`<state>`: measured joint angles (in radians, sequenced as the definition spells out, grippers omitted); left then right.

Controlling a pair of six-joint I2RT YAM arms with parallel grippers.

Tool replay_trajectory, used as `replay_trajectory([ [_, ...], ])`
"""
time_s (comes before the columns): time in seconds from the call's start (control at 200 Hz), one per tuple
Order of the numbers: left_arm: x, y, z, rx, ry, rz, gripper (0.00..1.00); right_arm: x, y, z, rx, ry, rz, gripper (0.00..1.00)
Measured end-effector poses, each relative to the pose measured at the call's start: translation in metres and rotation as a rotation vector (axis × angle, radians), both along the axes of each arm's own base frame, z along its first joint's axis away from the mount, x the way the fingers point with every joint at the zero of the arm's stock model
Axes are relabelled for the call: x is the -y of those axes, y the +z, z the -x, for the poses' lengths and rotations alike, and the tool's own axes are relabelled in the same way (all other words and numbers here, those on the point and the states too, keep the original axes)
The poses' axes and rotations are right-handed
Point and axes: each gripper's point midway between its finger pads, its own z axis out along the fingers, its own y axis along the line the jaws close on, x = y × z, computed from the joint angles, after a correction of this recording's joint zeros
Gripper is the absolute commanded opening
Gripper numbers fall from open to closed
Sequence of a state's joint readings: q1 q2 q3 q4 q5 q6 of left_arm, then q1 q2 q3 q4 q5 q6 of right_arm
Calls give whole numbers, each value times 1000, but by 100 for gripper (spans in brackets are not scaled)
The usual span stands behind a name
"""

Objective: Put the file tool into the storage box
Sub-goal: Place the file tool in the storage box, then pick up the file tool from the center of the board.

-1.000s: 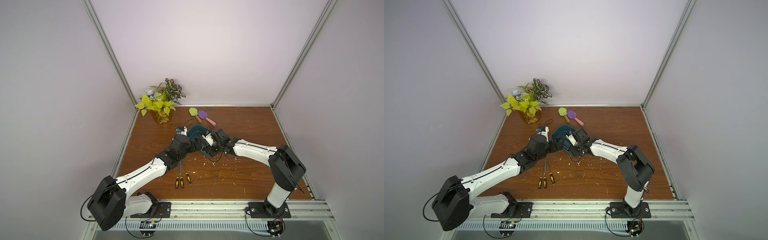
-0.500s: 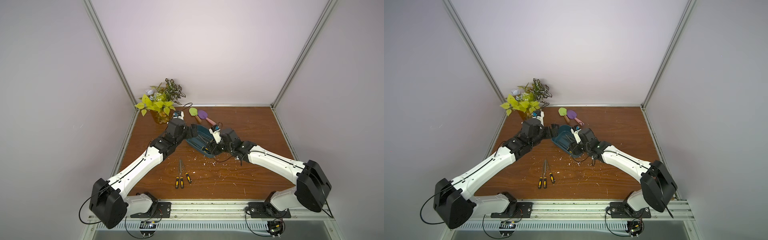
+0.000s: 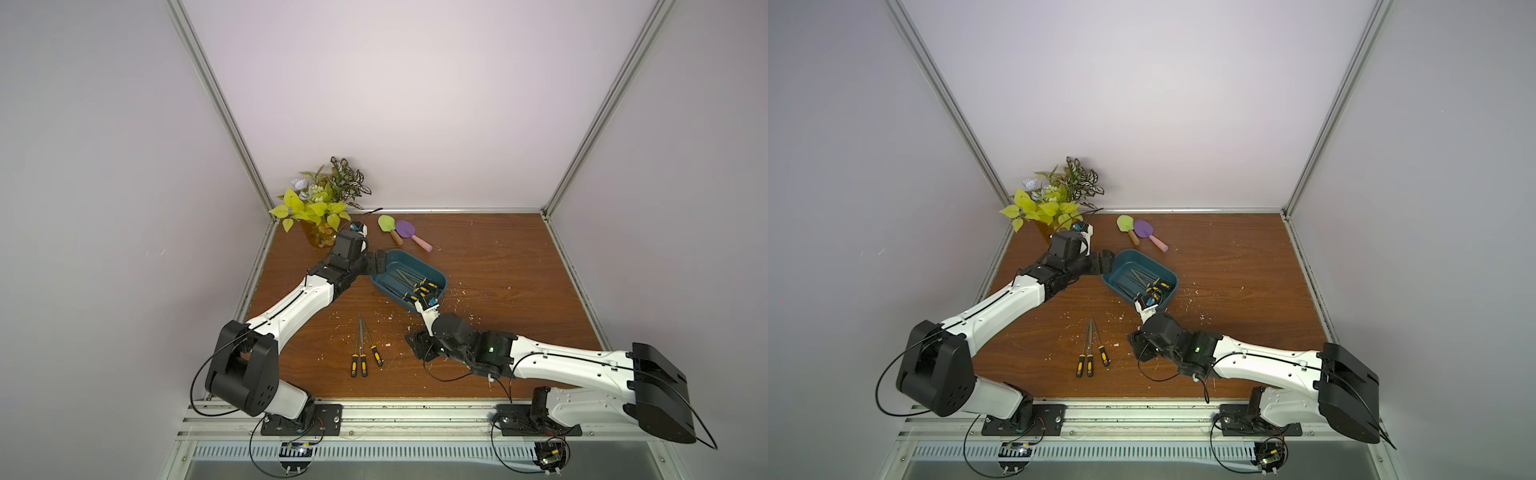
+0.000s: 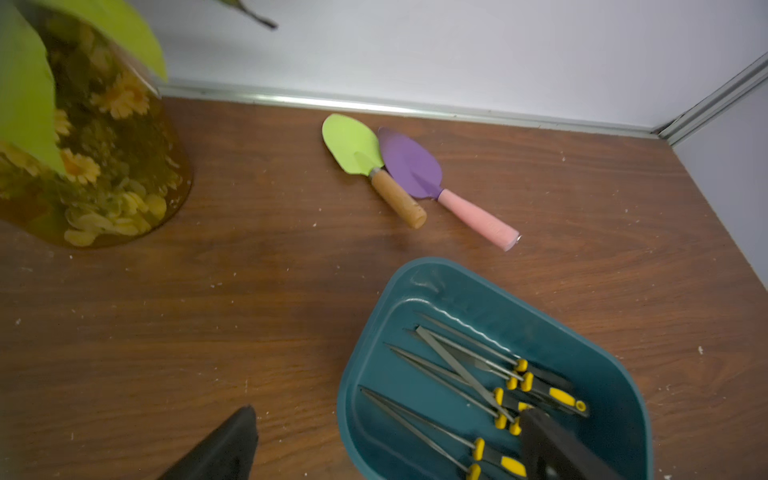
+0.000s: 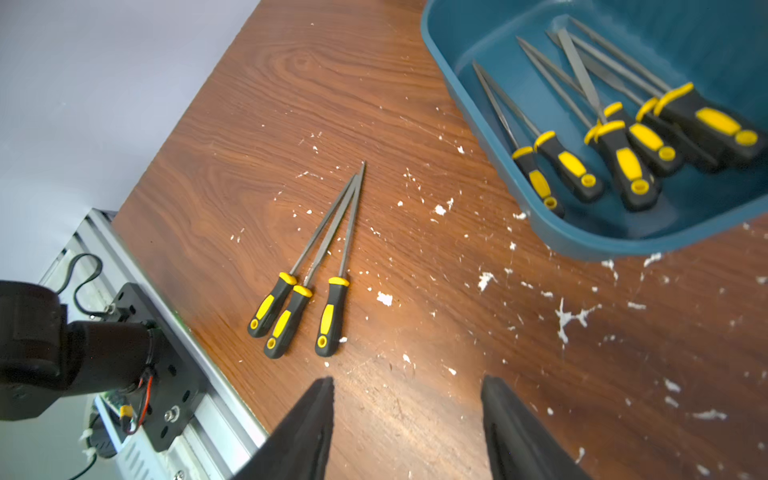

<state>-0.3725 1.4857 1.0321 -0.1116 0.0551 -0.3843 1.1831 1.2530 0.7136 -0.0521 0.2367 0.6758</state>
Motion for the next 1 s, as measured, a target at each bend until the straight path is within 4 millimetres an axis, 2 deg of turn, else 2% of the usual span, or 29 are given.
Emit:
replay_trajectory([
  [0.11,-5,-3,-6,-8,-1,28,100,0,-8,7,-19,-20,-1,61],
  [0.365,-11,4,-14,23,9,54,100,-25,-30,29,-66,22,-9,57],
  [0.621,-10,6,-15,29,6,61,100,-41,-48,43,-90,64,21,54],
  [0.996,-9,7,-15,34,4,64,100,-92,-55,49,-90,127,63,53],
])
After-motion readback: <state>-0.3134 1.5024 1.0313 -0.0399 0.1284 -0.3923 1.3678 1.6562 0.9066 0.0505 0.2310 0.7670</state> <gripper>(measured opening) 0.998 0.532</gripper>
